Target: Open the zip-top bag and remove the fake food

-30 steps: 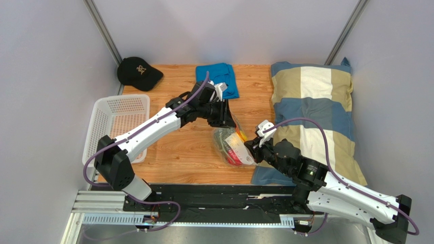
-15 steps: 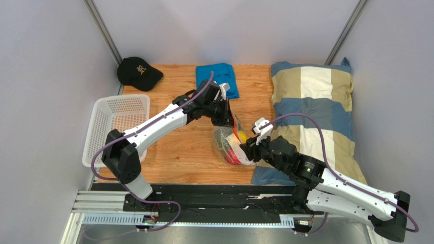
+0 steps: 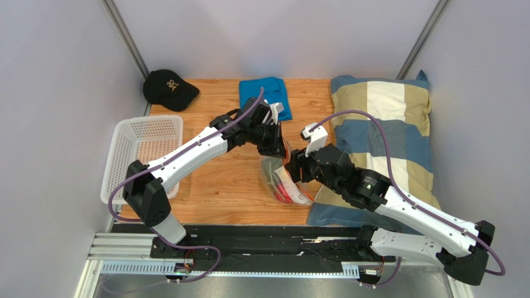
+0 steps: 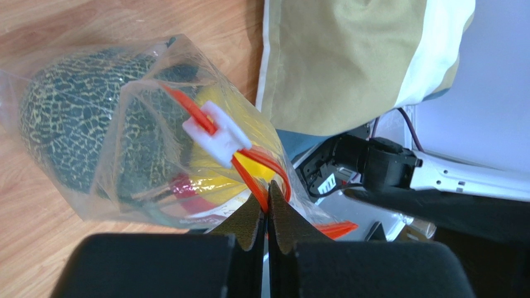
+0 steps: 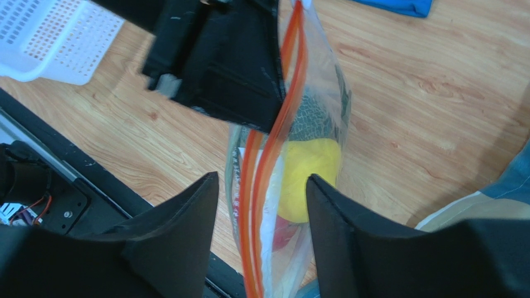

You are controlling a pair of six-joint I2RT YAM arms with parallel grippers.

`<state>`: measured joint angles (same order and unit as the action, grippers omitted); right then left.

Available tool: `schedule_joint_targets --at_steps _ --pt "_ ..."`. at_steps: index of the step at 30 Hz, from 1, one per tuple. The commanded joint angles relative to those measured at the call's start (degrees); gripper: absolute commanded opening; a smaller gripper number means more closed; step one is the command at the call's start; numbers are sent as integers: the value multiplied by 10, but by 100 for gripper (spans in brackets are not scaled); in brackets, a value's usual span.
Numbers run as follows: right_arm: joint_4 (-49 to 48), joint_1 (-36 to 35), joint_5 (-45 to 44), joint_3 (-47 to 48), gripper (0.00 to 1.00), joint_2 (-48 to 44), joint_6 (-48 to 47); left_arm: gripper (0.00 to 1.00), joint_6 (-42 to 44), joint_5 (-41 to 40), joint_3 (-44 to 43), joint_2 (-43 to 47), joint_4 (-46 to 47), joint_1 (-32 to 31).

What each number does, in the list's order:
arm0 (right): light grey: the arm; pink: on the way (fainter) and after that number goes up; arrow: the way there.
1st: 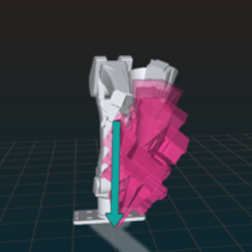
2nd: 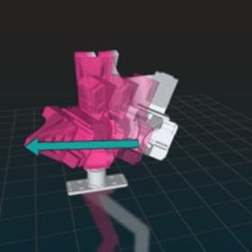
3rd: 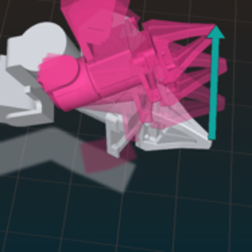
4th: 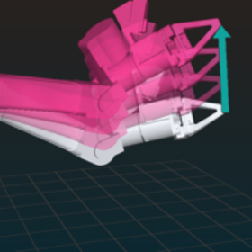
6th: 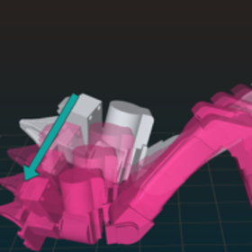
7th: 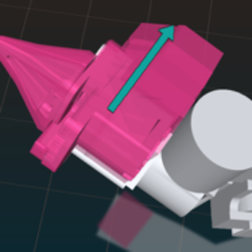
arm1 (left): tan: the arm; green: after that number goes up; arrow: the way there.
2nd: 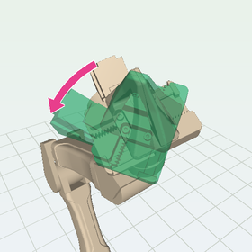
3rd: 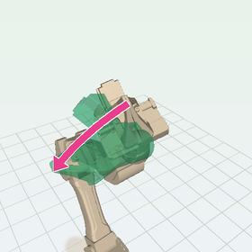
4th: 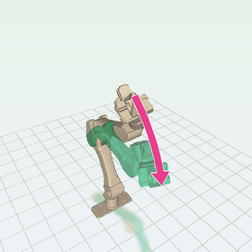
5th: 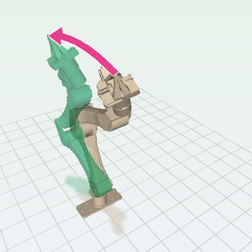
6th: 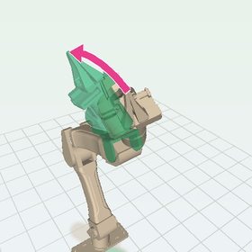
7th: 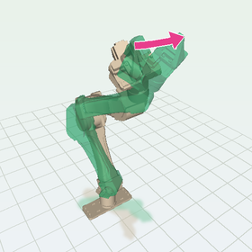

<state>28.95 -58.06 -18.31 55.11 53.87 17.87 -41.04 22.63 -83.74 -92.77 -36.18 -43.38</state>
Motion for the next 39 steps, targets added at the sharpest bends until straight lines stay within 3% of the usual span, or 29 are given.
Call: schedule_joint_targets --at_steps 1,4,15,19,22,23,29,39 --pt "8 20 31 29 52 28 34 0 17 9 -12 50 -9 -7" --pt "-2 19 32 27 48 39 38 0 19 14 -14 54 -9 -7" --pt "-28 20 9 13 54 95 55 0 22 29 -13 55 -13 -14" --pt "-26 20 -20 5 50 111 60 0 26 26 -23 51 -21 -14" --pt "-7 20 -34 10 40 113 59 0 29 20 -24 53 -27 -14" --pt "-2 20 -38 11 31 112 59 0 30 15 -25 55 -30 -14" --pt "22 21 -81 6 2 95 48 0 39 8 -26 55 -41 -14" --pt "73 68 -124 -8 0 21 0 0 92 6 -63 31 -121 -14"
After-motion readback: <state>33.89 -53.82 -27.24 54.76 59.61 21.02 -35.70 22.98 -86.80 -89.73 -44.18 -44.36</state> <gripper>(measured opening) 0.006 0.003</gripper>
